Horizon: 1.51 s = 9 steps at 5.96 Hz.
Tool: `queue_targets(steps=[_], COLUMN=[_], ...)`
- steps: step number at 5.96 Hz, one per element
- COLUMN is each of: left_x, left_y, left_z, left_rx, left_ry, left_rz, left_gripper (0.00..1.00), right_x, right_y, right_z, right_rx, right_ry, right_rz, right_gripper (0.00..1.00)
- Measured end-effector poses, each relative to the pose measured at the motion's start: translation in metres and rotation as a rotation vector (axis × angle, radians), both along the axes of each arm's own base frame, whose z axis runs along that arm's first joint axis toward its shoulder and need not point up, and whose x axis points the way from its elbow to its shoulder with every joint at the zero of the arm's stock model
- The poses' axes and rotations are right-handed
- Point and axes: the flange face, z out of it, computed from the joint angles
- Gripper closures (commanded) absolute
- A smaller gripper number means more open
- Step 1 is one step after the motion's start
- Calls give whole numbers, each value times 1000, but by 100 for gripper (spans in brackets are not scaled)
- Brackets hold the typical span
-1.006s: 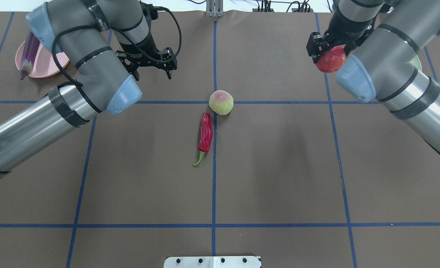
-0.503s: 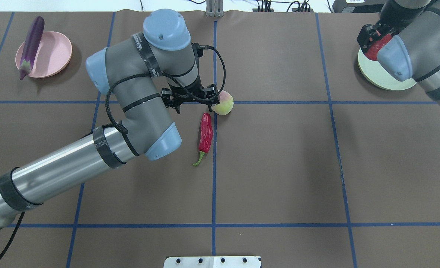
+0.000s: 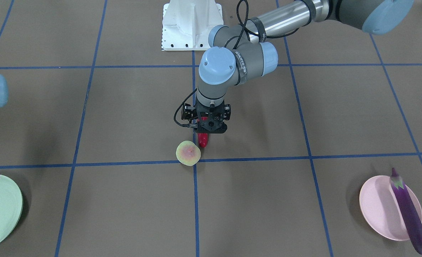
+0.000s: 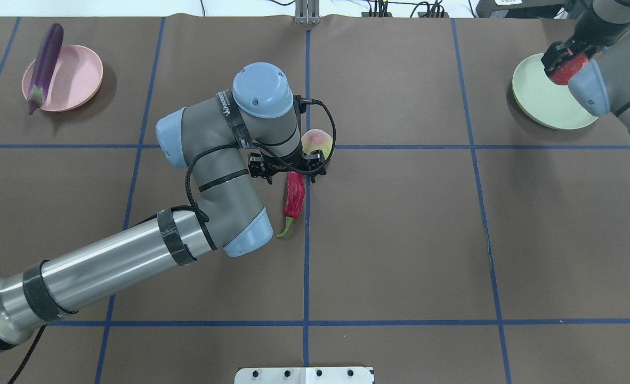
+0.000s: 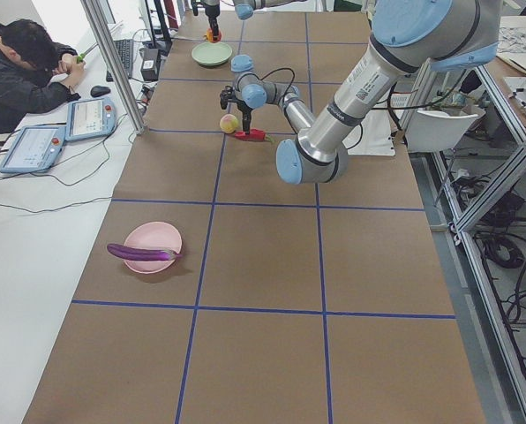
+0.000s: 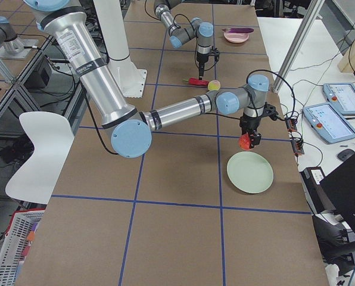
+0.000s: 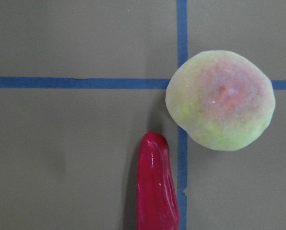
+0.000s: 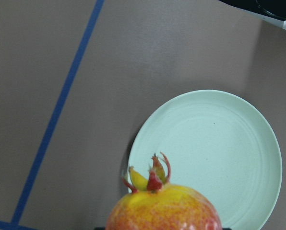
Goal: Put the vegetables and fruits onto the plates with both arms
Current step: 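Grasp the red chili with the left gripper while the right lowers the pomegranate, then carry the chili to the pink plate while the right gripper releases the pomegranate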
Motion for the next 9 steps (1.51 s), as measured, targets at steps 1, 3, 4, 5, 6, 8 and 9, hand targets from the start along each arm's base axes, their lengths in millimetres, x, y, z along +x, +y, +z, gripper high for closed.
queue_targets(steps=[1,3,4,5,6,8,9], left_x=[12,25,26,25,15,-25,-45], left_y=[5,14,16,15,8,-16,-26], left_z=[8,13,13,11,6,-7,-12], left_rx=[-1,-12,-21,-30,-33,-60,-54], left_ry=[2,1,1,1,4,-18,-33], left_rz=[8,16,11,4,-9,-46,-45], left_gripper=[23,95,100,100,100,100,100], right_x=[10,17,16,15,11,-6,-18], right_y=[0,2,1,0,-1,4,7], right_z=[19,46,62,78,85,93,100], right_rx=[-4,-31,-41,-39,-36,-45,-56], right_ry=[13,30,34,32,26,24,28], right_rz=[-14,-25,-26,-27,-29,-52,-70], right_gripper=[100,100,100,100,100,54,1])
